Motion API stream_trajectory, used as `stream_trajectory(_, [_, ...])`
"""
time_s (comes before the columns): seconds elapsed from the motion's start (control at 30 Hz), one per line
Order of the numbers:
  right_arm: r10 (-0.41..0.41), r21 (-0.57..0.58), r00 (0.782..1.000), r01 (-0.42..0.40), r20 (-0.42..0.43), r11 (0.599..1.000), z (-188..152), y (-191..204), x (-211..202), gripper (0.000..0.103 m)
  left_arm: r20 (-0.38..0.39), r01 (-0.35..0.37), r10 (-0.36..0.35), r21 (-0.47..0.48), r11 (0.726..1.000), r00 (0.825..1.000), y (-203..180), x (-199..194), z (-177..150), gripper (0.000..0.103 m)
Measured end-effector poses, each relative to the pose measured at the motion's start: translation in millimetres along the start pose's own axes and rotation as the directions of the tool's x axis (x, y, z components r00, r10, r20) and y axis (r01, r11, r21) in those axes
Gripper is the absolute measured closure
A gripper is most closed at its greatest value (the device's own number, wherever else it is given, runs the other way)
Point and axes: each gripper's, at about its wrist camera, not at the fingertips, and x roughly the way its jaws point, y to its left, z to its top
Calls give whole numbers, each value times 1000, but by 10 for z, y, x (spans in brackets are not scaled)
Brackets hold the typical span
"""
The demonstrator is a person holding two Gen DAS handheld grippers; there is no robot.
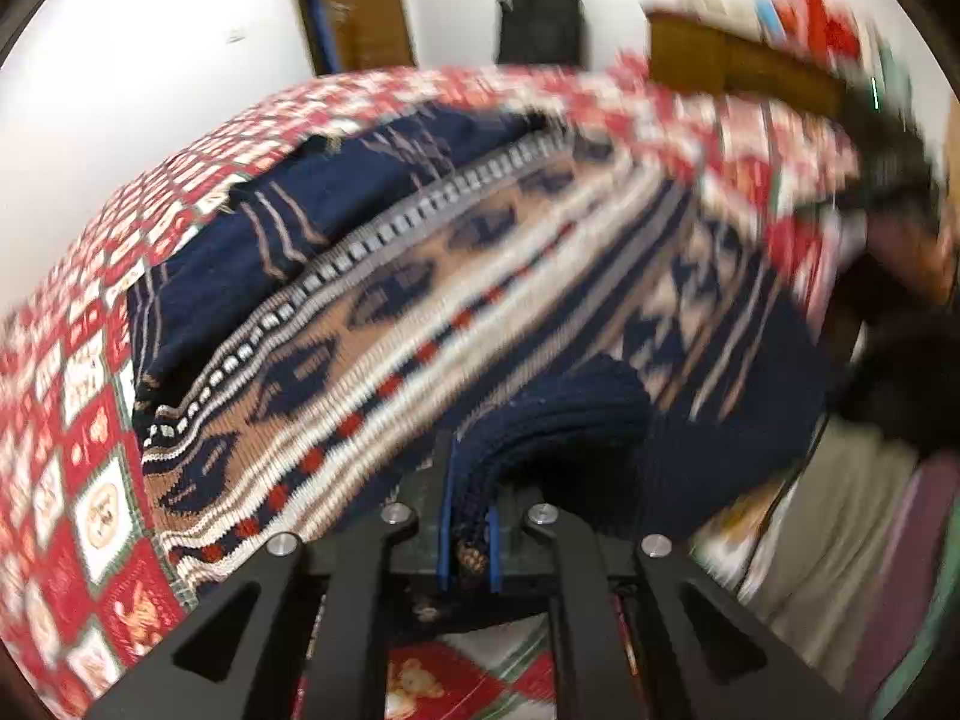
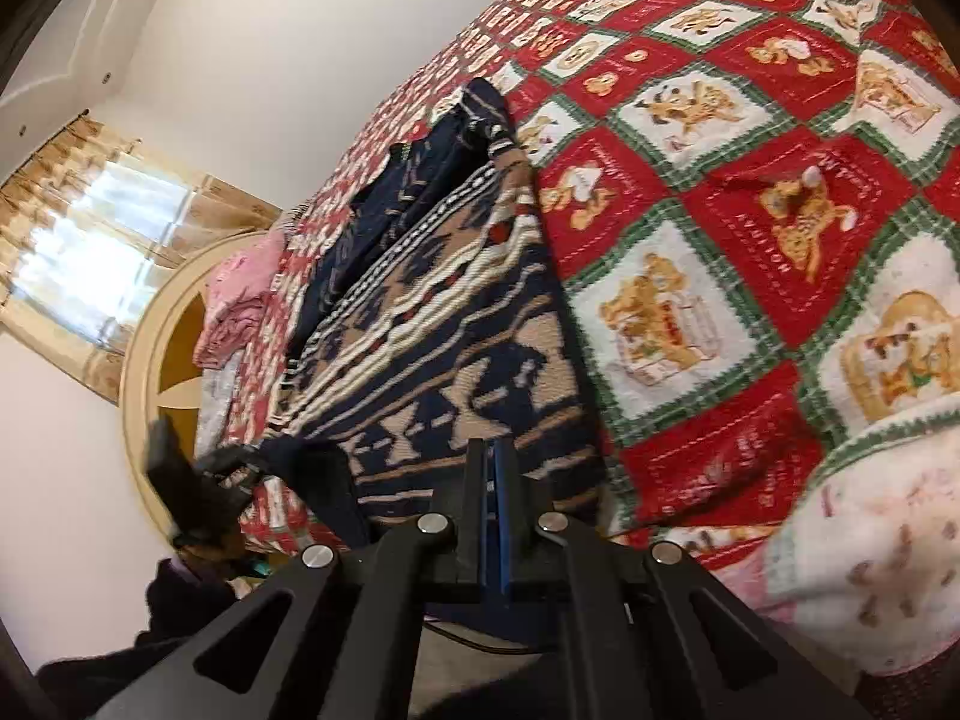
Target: Fold small clothes
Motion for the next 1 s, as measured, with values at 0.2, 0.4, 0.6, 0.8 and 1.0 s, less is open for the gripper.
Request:
stream_trajectory(0.2, [19, 29, 1000, -20, 1, 999, 6, -70, 19, 100, 9, -53, 53, -75, 996, 999, 138, 54, 88, 94])
stream_trajectory(0.4, [14, 30, 1000, -14, -2, 999, -26, -98, 44, 100, 48, -47, 64, -296, 954, 997, 542, 47, 262, 94])
stream_trajectory(0.6, [52, 48, 997, -54, 50, 997, 5, -173, -57, 100, 10, -115, 151, -601, 791, 988, 1379, 174, 221, 94])
stream_trajectory(0.8, [29, -154, 999, -24, 30, 988, -7, 172, 4, 100, -74, -163, 149, -613, 773, 986, 1379, 523, 76, 94])
stream_trajectory(1.0, [0, -241, 1000, -4, -14, 970, 206, 424, 188, 99, -50, -136, 135, -642, 755, 990, 1450, 502, 46, 94])
